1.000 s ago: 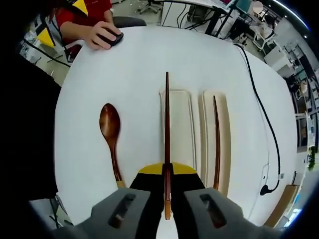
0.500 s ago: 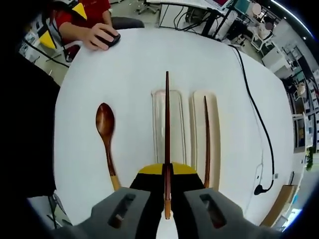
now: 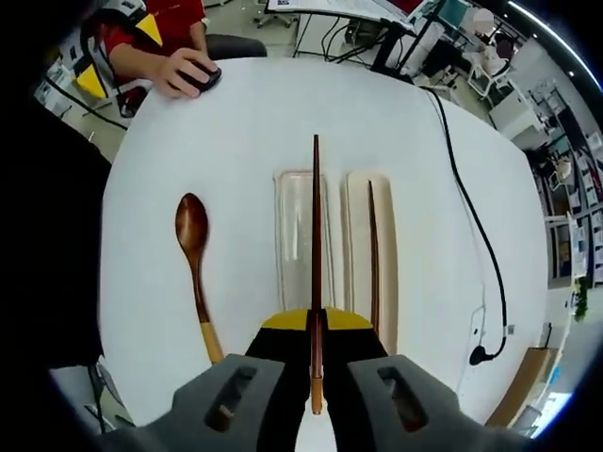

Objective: Arrange the utensils inside the cutlery case until each visible utensil rests in its matching compartment.

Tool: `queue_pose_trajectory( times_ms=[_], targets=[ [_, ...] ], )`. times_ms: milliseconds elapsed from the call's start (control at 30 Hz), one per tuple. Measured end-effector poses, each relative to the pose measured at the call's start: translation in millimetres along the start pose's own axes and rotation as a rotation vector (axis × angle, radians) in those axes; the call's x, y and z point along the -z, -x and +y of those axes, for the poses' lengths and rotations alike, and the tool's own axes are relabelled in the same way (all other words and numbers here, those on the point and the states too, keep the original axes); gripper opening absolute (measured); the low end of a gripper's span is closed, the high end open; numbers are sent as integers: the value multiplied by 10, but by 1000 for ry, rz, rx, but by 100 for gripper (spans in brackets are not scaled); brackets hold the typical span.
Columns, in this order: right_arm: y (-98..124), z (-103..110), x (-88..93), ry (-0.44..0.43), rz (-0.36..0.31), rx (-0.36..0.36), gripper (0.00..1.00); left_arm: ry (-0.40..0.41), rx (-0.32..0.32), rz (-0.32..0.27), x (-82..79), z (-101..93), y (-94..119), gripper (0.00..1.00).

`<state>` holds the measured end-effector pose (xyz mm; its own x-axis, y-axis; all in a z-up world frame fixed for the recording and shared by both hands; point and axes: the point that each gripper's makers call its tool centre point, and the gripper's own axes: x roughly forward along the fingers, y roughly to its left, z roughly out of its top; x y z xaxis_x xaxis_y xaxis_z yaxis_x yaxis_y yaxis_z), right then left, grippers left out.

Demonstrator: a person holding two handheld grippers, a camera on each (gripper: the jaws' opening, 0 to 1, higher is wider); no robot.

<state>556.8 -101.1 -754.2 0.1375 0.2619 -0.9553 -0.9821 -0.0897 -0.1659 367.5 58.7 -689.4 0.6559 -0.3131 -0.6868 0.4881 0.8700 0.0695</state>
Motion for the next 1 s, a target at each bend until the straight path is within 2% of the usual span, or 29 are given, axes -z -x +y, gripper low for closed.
queue_pose_trajectory(
  times_ms=[333,733,1000],
  targets=[
    [4,-47,12,17,8,8,0,1,1,7,24,24,5,43],
    [60,-162,-17,-2,-11,23,0,-10,3,-3,-49,65,2,43],
    [75,-231,6,-1,-4,29,0,-10,17,10,-13,55,-34,43]
  ],
)
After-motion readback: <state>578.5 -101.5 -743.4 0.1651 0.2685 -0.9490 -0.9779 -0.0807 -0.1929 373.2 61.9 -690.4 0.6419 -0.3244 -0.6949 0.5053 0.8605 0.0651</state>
